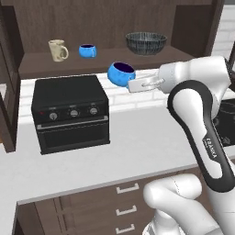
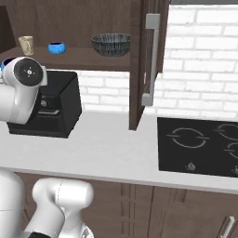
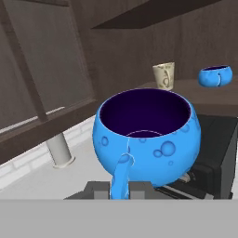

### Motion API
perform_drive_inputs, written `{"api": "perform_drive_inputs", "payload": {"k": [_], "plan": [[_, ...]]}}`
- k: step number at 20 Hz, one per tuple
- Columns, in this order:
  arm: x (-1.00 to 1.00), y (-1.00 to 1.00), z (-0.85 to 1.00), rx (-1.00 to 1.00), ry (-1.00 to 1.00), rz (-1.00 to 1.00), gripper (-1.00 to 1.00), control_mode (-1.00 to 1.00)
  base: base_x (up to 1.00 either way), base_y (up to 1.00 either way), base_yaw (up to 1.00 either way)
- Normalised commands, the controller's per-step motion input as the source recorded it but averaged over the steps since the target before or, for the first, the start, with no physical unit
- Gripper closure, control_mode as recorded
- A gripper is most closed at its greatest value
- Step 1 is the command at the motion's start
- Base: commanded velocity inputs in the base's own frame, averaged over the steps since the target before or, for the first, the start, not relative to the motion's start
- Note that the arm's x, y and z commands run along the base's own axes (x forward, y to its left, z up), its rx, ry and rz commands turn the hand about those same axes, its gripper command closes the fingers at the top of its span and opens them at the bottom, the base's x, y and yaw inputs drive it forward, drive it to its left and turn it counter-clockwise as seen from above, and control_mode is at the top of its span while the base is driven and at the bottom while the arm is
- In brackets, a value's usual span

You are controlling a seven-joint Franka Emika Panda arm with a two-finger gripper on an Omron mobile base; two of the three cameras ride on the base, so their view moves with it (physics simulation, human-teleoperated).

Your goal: Gather all objects into one cabinet and sort the glasses and bowls to opposite sides.

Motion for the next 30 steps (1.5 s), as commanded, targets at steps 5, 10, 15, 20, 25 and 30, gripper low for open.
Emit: {"api": "perform_drive_inputs", "payload": {"k": [5,10,15,20,25,30], "plan": [[0.00,0.00,0.00,0.00,0.00,0.00,1.00,1.00,0.05,0.01,0.00],[0.00,0.00,0.05,0.00,0.00,0.00,1.00,-1.00,0.03,0.02,0.00],[0.04,0.00,0.43,0.01,0.00,0.00,1.00,-1.00,0.00,0.00,0.00],[0.75,0.06,-0.04,-0.07,0.02,-0.05,1.00,-1.00,0.00,0.00,0.00],[1.00,0.24,0.00,-0.14,0.00,-0.12,1.00,-1.00,0.00,0.00,0.00],[0.74,0.56,-0.05,-0.09,0.11,0.07,1.00,-1.00,0.00,0.00,0.00]]}}
